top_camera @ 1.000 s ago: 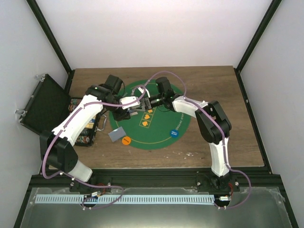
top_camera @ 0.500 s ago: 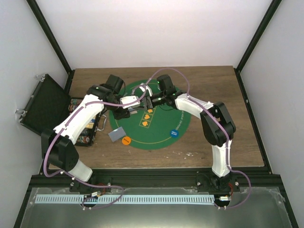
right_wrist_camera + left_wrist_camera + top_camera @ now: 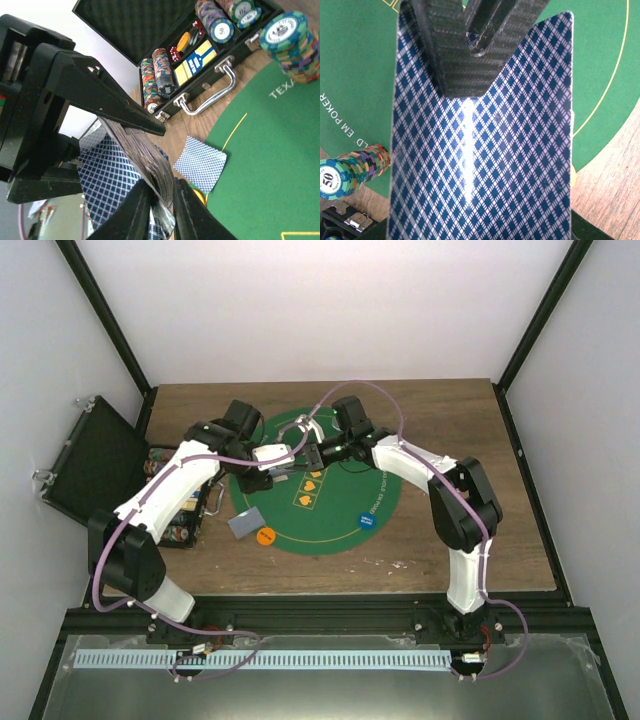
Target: Distribute texas hold em gaming equipment
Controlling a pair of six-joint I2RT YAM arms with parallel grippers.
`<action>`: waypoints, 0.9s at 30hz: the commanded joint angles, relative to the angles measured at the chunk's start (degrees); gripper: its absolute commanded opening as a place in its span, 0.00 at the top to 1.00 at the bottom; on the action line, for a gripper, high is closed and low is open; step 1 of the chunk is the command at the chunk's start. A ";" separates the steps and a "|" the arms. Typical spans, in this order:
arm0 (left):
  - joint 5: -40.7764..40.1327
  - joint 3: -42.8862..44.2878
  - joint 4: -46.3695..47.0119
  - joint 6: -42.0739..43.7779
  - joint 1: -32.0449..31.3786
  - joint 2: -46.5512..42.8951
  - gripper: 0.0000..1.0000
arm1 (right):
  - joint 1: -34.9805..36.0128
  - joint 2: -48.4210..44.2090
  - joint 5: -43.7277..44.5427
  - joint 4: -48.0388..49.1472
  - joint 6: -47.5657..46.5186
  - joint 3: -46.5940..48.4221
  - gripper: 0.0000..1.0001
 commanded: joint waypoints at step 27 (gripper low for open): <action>0.68 -1.58 3.26 -1.84 2.71 0.32 0.53 | -11.76 -23.73 10.07 -6.42 4.88 -14.32 0.99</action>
